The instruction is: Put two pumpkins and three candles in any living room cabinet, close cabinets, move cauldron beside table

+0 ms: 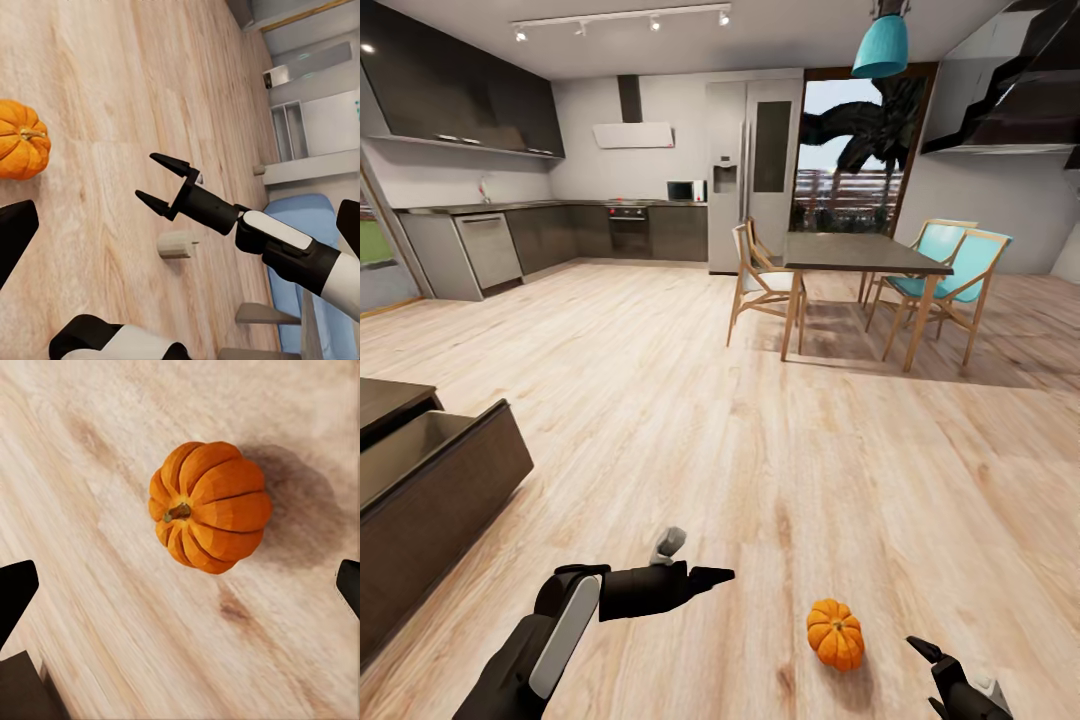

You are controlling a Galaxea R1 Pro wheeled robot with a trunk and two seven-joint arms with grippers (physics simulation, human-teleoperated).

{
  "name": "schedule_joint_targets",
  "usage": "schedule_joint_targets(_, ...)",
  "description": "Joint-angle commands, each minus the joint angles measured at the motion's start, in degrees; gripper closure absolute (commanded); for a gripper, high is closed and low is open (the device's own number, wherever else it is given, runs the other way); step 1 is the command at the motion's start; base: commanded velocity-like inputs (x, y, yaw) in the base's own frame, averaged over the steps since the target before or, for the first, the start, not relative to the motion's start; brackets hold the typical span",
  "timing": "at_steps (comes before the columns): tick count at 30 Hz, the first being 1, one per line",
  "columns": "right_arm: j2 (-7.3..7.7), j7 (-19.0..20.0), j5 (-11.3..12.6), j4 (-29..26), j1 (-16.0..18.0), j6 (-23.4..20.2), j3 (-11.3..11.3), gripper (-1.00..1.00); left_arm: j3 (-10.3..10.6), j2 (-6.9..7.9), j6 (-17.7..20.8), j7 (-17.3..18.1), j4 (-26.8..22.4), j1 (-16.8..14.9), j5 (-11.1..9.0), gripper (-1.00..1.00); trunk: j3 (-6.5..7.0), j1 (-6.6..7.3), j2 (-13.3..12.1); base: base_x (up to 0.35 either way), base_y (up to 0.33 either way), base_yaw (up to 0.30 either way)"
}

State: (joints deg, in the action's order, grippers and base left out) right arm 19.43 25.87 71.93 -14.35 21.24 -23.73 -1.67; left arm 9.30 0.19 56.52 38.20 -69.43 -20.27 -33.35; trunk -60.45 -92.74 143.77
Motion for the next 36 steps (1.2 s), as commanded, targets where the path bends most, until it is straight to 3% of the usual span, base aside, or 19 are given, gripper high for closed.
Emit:
schedule_joint_targets(1, 0.0, 0.06, 0.22, 0.02, 0.03, -0.41, -0.18, -1.0, 0.02, 0.01, 0.26, 0.12, -0.01, -0.03, -0.02, -1.0, -0.05, 0.01, 0.02, 0.122, -0.07, 0.0)
schedule_joint_targets(15, 0.0, -0.39, 0.14, 0.72, 0.03, -0.43, -0.14, -1.0, 0.02, -0.01, 0.26, 0.12, -0.01, -0.03, -0.05, -1.0, -0.05, 0.01, 0.02, 0.248, -0.089, 0.0)
schedule_joint_targets(23, 0.0, -2.81, 0.14, 0.81, 0.03, -0.2, -0.11, -1.0, 0.02, 0.01, 0.26, 0.12, -0.02, -0.03, -0.04, -1.0, -0.05, 0.01, 0.02, 0.033, -0.002, 0.0)
schedule_joint_targets(31, -0.15, -8.53, -0.21, 0.12, 0.14, 1.28, 0.19, -1.0, 0.02, 0.03, 0.26, 0.12, -0.09, -0.03, -0.05, -1.0, -1.82, -0.2, 0.13, 0.0, 0.0, 0.0)
schedule_joint_targets(36, -0.18, -9.71, -0.5, -0.04, 0.66, 1.46, 0.42, -1.0, 0.02, 0.06, 0.26, 0.12, -0.09, -0.03, -0.05, -1.0, -2.93, -0.33, 0.19, 0.0, 0.0, 0.0)
